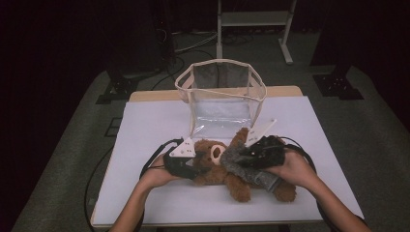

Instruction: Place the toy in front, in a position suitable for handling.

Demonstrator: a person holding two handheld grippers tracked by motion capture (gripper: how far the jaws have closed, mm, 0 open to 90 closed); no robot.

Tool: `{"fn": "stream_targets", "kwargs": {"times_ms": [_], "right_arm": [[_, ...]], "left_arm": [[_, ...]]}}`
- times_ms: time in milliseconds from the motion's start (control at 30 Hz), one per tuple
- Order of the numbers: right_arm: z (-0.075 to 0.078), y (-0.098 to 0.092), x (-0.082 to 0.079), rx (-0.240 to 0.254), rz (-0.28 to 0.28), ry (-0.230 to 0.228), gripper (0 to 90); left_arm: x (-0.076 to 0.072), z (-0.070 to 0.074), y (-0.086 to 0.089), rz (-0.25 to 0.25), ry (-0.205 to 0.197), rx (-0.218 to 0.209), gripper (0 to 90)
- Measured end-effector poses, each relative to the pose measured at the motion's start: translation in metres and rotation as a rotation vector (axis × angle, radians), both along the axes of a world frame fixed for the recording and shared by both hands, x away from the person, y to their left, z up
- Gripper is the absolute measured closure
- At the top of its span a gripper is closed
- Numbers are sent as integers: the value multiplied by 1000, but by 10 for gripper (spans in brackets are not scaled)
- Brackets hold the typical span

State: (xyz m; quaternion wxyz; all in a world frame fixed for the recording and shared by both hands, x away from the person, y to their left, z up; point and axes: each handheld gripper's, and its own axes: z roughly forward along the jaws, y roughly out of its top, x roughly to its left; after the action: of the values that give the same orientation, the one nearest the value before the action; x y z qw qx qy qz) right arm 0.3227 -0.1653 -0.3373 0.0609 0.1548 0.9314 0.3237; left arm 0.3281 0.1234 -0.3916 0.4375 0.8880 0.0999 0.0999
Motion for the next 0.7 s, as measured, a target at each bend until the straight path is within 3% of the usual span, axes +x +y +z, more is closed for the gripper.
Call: {"fn": "stream_targets", "kwargs": {"times_ms": [200,233,267,333,367,433,467,567,700], "right_arm": [[-6,-70,-23,66,-144,31,728],[-6,-70,-23,66,-144,31,728],[-14,-88,-30,87,-179,46,727],[-22,-101,-35,126,-200,69,727],[-22,-101,-35,126,-200,69,727],[-29,-103,-37,183,-191,85,726],[-30,-101,-37,184,-177,78,726],[-31,-96,-34,175,-163,68,726],[-32,-100,-28,183,-178,68,727]], "left_arm": [[0,3,1,2,-4,-8,458],[0,3,1,2,-4,-8,454],[0,7,0,1,-12,-21,445],[1,11,-7,-1,-24,-21,425],[1,11,-7,-1,-24,-21,408],[3,14,-15,-7,-39,-5,381],[6,17,-21,-35,-38,-15,374],[8,18,-25,-35,-42,-6,376],[11,13,-21,-26,-15,-3,419]]}}
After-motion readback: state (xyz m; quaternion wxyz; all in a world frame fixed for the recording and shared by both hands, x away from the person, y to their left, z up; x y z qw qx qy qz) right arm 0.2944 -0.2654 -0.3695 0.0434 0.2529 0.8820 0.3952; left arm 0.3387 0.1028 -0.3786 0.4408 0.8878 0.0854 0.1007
